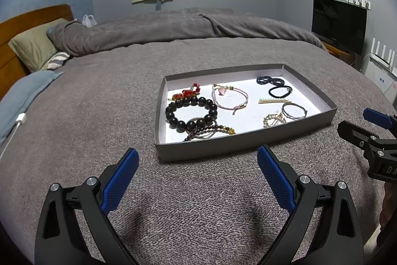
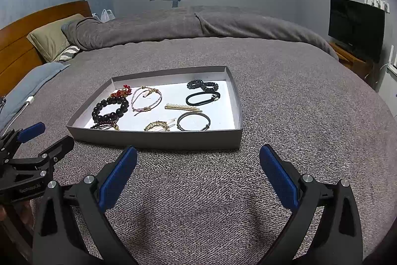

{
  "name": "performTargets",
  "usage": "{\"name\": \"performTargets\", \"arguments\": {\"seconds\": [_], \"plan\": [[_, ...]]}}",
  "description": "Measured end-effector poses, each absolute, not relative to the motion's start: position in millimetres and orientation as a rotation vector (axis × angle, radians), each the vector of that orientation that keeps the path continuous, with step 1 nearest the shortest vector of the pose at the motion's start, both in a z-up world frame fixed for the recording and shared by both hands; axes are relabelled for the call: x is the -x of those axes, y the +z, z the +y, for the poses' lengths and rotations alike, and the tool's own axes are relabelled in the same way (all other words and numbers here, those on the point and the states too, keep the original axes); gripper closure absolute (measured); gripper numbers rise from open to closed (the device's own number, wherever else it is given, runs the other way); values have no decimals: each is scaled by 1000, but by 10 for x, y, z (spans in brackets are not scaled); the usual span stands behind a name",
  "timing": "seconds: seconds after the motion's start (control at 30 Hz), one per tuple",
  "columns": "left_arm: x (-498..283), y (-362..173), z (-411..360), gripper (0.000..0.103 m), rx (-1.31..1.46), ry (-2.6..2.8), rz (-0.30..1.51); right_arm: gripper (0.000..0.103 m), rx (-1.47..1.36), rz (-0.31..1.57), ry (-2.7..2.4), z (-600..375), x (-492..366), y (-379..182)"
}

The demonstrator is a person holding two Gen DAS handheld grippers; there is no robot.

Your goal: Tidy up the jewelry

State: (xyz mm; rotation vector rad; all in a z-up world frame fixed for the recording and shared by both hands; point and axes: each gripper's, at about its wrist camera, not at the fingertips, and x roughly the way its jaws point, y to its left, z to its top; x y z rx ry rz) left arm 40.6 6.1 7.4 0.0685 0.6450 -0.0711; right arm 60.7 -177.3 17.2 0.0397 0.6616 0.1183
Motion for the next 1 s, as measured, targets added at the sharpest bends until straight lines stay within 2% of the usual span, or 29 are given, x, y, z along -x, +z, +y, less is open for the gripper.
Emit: {"name": "performTargets", "arguments": {"seconds": [1.0], "plan": [[-409, 51, 46, 7, -78, -88, 650, 5, -34, 672, 118, -1816, -607, 180]]}}
